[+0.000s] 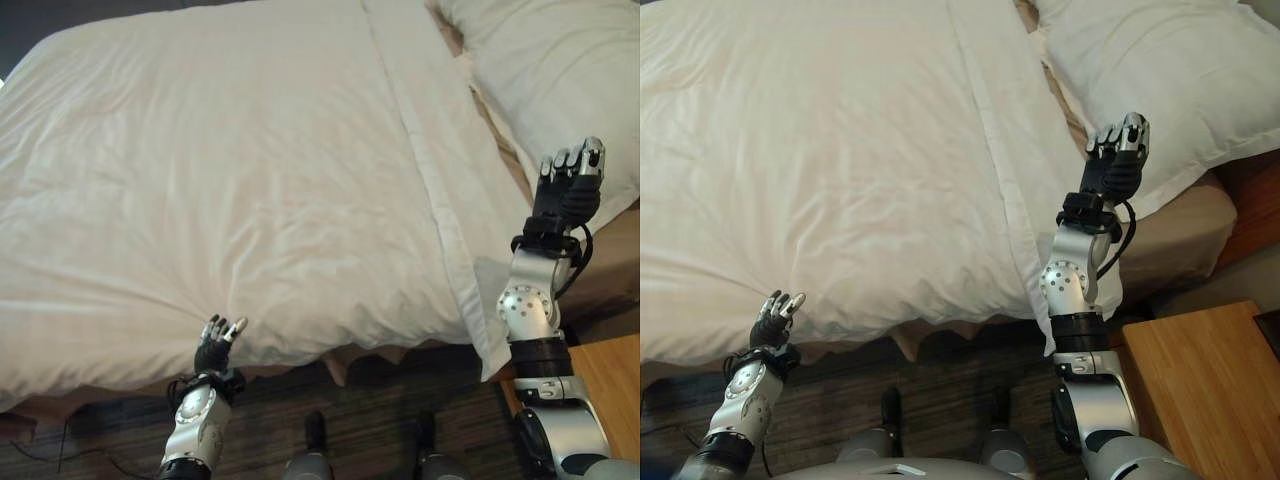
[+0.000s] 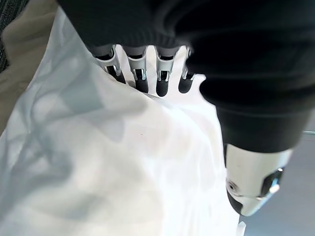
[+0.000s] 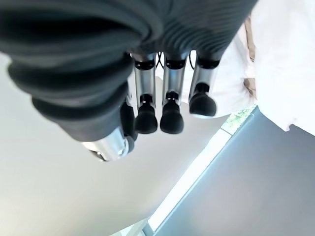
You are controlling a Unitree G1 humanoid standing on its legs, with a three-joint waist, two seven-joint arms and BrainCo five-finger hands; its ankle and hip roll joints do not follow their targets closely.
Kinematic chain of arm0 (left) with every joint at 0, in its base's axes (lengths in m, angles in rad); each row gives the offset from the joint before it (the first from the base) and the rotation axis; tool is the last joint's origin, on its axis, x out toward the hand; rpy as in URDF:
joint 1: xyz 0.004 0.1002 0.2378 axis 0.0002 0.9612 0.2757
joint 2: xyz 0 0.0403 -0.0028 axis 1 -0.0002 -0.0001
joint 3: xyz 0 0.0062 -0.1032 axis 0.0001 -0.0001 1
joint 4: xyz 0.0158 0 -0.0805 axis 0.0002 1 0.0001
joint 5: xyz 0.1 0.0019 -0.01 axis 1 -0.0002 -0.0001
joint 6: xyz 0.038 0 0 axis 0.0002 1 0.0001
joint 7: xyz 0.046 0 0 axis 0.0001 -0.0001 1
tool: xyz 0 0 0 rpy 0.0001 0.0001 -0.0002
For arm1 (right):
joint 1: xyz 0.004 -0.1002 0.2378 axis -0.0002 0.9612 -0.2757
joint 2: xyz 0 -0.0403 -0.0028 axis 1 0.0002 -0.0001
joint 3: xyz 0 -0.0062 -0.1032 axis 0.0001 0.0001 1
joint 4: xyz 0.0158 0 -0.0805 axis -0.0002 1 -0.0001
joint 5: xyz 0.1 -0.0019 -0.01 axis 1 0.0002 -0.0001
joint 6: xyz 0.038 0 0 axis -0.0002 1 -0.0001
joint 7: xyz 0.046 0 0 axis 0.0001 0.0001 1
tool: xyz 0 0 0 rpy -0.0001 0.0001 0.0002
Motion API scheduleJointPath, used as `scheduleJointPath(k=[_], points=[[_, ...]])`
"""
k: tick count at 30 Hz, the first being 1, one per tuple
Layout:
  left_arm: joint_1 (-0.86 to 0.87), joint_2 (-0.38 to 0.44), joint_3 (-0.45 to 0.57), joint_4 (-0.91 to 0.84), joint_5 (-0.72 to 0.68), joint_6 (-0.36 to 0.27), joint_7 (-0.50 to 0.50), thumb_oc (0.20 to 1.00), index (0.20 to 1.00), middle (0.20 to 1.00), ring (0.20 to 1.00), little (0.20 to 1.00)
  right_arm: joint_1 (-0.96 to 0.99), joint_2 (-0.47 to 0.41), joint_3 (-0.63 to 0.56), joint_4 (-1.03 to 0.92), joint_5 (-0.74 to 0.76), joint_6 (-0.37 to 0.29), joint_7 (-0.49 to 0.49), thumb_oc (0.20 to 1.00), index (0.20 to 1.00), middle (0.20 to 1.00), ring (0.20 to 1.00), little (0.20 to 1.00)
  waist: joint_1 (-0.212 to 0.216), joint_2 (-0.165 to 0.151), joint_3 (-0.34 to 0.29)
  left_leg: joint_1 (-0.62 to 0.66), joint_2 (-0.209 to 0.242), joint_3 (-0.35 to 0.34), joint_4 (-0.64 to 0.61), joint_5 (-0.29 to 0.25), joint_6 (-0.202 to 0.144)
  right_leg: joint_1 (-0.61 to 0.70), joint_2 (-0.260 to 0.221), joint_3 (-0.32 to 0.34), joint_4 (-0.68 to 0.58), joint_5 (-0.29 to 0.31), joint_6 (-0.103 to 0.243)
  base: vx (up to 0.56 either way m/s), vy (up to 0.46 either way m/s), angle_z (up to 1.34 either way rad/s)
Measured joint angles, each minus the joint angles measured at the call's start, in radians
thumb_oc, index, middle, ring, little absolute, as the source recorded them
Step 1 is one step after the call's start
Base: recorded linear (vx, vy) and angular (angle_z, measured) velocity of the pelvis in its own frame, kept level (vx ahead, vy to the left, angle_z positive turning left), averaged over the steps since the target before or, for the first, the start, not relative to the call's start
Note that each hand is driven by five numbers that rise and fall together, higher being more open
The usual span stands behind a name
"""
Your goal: Making the bed.
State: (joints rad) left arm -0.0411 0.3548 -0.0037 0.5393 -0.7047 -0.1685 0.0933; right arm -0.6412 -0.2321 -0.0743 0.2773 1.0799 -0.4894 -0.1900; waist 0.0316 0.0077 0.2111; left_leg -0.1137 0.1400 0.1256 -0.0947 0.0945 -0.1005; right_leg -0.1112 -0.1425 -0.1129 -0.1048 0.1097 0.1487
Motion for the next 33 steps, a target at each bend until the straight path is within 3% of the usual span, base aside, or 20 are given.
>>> scheduleJointPath(k=[3, 5, 10, 15, 17, 23, 24, 25, 26, 27, 29, 30, 31, 32, 33], points=[[-0.025, 0.003, -0.002, -0.017, -0.003, -0.009, -0.036, 1.000, 1.000, 1.000, 1.000, 1.000, -0.064, -0.048, 0.001, 0.177, 0.053, 0.013, 0.012, 0.200, 0.200, 0.200, 0.200, 0.200, 0.006, 0.030, 0.045, -0.038, -0.004, -0.003, 0.001, 0.015, 0.000, -0.036, -0.001, -0.002, 0.002, 0.011, -0.002, -0.10, -0.031, 0.04], [-0.038, -0.001, -0.002, -0.018, -0.033, -0.024, -0.059, 1.000, 1.000, 1.000, 1.000, 1.000, -0.057, -0.083, -0.013, 0.311, 0.069, 0.069, 0.020, 0.200, 0.200, 0.200, 0.200, 0.200, 0.011, 0.054, 0.082, -0.050, -0.001, -0.003, 0.001, 0.018, 0.000, -0.045, -0.001, -0.003, 0.004, 0.016, -0.003, -0.09, -0.048, 0.01], [-0.044, -0.003, 0.035, 0.004, -0.065, -0.039, -0.073, 1.000, 1.000, 1.000, 1.000, 1.000, 0.072, -0.034, -0.075, 0.426, 0.071, 0.127, 0.084, 0.200, 0.200, 0.200, 0.200, 0.200, -0.007, 0.102, 0.148, -0.058, 0.012, 0.007, 0.001, 0.020, -0.003, -0.060, 0.010, 0.000, 0.005, 0.025, -0.015, -0.07, -0.026, -0.06], [-0.056, -0.005, 0.102, 0.050, -0.116, -0.039, -0.076, 1.000, 1.000, 1.000, 1.000, 1.000, 0.146, 0.010, -0.114, 0.437, 0.082, 0.155, 0.140, 0.200, 0.200, 0.200, 0.200, 0.200, -0.026, 0.094, 0.157, -0.052, 0.030, 0.023, 0.001, 0.019, -0.013, -0.059, 0.027, 0.000, 0.004, 0.023, -0.016, 0.00, 0.008, -0.05], [-0.054, -0.014, 0.128, 0.046, -0.153, -0.038, -0.075, 1.000, 1.000, 1.000, 1.000, 1.000, 0.263, 0.040, -0.138, 0.447, 0.106, 0.189, 0.156, 0.200, 0.200, 0.200, 0.200, 0.200, -0.035, 0.080, 0.164, -0.037, 0.030, 0.027, 0.001, 0.018, -0.017, -0.047, 0.031, 0.010, 0.004, 0.017, -0.021, -0.06, 0.061, -0.05], [-0.041, -0.025, 0.142, 0.137, -0.162, -0.039, -0.071, 1.000, 1.000, 1.000, 1.000, 1.000, 0.523, 0.013, -0.279, 0.644, 0.130, 0.309, 0.123, 0.200, 0.200, 0.200, 0.200, 0.200, -0.122, 0.059, 0.167, 0.030, 0.006, 0.051, 0.038, -0.003, -0.011, 0.038, 0.007, 0.006, 0.005, -0.006, -0.018, -0.11, 0.044, 0.03], [-0.046, -0.025, 0.142, 0.138, -0.162, -0.039, -0.071, 1.000, 1.000, 1.000, 1.000, 1.000, 0.536, 0.002, -0.297, 0.647, 0.114, 0.312, 0.115, 0.294, 0.294, 0.294, 0.294, 0.294, -0.142, 0.046, 0.173, 0.030, 0.006, 0.055, 0.056, -0.017, -0.017, 0.049, -0.002, 0.003, 0.003, -0.003, -0.023, -0.04, 0.124, 0.12], [-0.052, -0.018, 0.142, 0.143, -0.162, -0.038, -0.070, 1.000, 1.000, 1.000, 1.000, 1.000, 0.557, -0.021, -0.305, 0.646, 0.071, 0.333, 0.109, 0.479, 0.479, 0.479, 0.479, 0.479, -0.162, 0.030, 0.176, 0.037, 0.004, 0.061, 0.084, -0.045, -0.013, 0.063, -0.028, -0.006, -0.001, 0.009, -0.030, -0.06, 0.152, 0.18], [-0.040, -0.027, 0.140, 0.144, -0.159, -0.032, -0.070, 1.000, 1.000, 1.000, 1.000, 1.000, 0.558, -0.046, -0.296, 0.637, 0.034, 0.344, 0.108, 1.000, 1.000, 1.000, 1.000, 1.000, -0.180, 0.025, 0.172, 0.040, -0.003, 0.103, 0.138, -0.064, 0.012, 0.085, -0.033, -0.012, 0.005, 0.000, -0.017, -0.18, 0.145, 0.15], [-0.035, -0.041, 0.134, 0.144, -0.151, -0.020, -0.068, 1.000, 1.000, 1.000, 1.000, 1.000, 0.589, -0.078, -0.272, 0.610, -0.035, 0.356, 0.107, 1.000, 1.000, 1.000, 1.000, 1.000, -0.211, 0.008, 0.160, 0.053, -0.017, 0.120, 0.186, -0.114, 0.011, 0.100, -0.065, -0.013, -0.001, 0.007, -0.018, -0.18, 0.141, 0.10], [-0.025, -0.048, 0.128, 0.145, -0.143, -0.015, -0.067, 1.000, 1.000, 1.000, 1.000, 1.000, 0.623, -0.104, -0.246, 0.546, -0.130, 0.374, 0.107, 1.000, 1.000, 1.000, 1.000, 1.000, -0.219, -0.007, 0.138, 0.045, -0.025, 0.130, 0.184, -0.131, 0.031, 0.113, -0.071, -0.002, 0.005, -0.006, 0.003, -0.23, 0.173, 0.03], [-0.025, -0.042, 0.121, 0.141, -0.141, -0.015, -0.067, 1.000, 1.000, 1.000, 1.000, 1.000, 0.650, -0.086, -0.234, 0.516, -0.178, 0.387, 0.099, 1.000, 1.000, 1.000, 1.000, 1.000, -0.221, -0.037, 0.108, 0.049, -0.048, 0.146, 0.165, -0.129, 0.031, 0.094, -0.086, 0.003, 0.000, -0.024, -0.006, -0.23, 0.161, 0.25], [-0.036, -0.032, 0.116, 0.132, -0.121, -0.016, -0.067, 1.000, 1.000, 1.000, 1.000, 1.000, 0.691, -0.049, -0.228, 0.420, -0.224, 0.391, 0.085, 1.000, 1.000, 1.000, 1.000, 1.000, -0.228, -0.066, 0.099, 0.029, -0.057, 0.147, 0.236, -0.140, 0.046, 0.095, -0.108, 0.001, 0.007, -0.015, 0.002, -0.09, 0.031, 0.33], [-0.040, -0.032, 0.115, 0.131, -0.096, -0.016, -0.067, 1.000, 1.000, 1.000, 1.000, 1.000, 0.707, -0.025, -0.230, 0.372, -0.238, 0.386, 0.086, 1.000, 1.000, 1.000, 1.000, 1.000, -0.230, -0.073, 0.100, 0.025, -0.049, 0.135, 0.290, -0.180, 0.065, 0.095, -0.096, 0.002, 0.020, -0.016, 0.003, -0.13, 0.056, 0.28], [-0.031, -0.021, 0.107, 0.126, -0.060, -0.016, -0.067, 1.000, 1.000, 1.000, 1.000, 1.000, 0.708, 0.022, -0.209, 0.348, -0.251, 0.378, 0.087, 1.000, 1.000, 1.000, 1.000, 1.000, -0.228, -0.106, 0.074, 0.038, -0.051, 0.135, 0.269, -0.189, 0.066, 0.088, -0.097, 0.026, 0.054, -0.020, 0.009, -0.08, 0.047, 0.12]])
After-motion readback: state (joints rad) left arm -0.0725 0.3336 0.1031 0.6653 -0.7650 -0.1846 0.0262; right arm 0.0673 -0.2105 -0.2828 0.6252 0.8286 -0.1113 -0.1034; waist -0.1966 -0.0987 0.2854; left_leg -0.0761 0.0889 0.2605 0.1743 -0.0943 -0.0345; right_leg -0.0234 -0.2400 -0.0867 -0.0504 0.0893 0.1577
